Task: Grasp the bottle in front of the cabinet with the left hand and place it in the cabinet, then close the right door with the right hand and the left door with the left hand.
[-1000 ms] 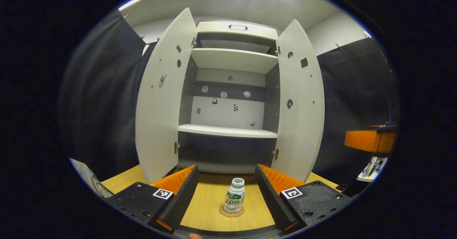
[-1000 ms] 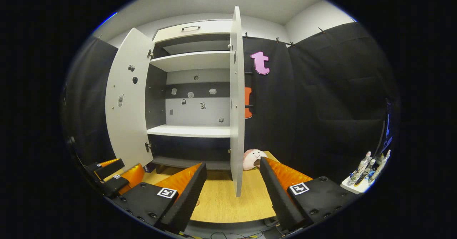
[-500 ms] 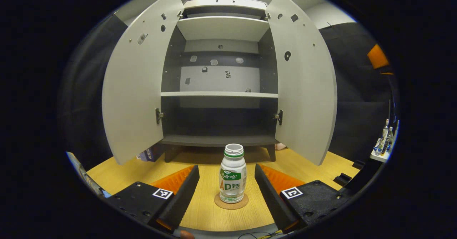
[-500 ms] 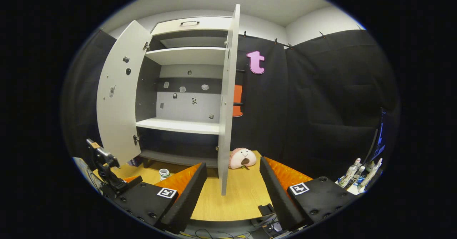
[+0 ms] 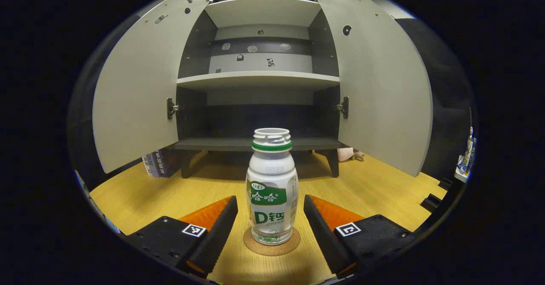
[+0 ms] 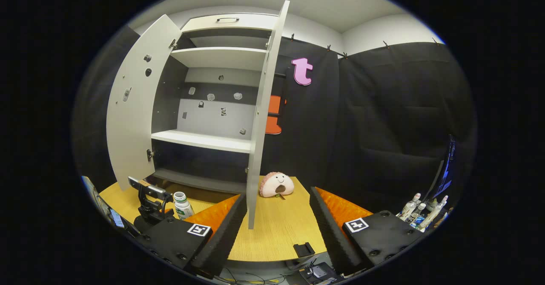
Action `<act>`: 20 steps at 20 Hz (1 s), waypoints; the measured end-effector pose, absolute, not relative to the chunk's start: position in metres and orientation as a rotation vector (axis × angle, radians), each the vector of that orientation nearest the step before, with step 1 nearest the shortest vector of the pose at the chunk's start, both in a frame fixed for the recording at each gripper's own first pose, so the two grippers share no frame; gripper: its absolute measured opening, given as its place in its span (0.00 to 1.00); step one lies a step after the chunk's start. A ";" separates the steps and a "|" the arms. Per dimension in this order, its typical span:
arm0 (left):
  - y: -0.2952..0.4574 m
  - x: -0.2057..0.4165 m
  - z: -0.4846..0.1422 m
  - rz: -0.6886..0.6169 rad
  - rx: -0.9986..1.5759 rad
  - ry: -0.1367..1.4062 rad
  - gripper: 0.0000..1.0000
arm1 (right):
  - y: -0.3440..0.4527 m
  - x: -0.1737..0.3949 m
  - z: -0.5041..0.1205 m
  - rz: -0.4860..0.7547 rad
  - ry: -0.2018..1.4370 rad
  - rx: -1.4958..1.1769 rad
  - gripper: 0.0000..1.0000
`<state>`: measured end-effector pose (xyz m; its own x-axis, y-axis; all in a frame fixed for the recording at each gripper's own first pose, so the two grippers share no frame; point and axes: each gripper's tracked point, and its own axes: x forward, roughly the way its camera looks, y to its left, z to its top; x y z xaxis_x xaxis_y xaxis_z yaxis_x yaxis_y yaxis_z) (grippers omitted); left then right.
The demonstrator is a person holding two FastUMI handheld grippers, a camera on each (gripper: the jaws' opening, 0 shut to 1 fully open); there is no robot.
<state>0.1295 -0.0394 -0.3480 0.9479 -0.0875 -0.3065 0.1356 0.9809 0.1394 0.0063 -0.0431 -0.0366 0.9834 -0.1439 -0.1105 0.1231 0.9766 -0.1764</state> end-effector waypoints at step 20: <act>-0.053 0.151 -0.236 -0.183 0.140 0.316 0.77 | -0.059 0.041 -0.059 -0.107 0.150 -0.095 0.98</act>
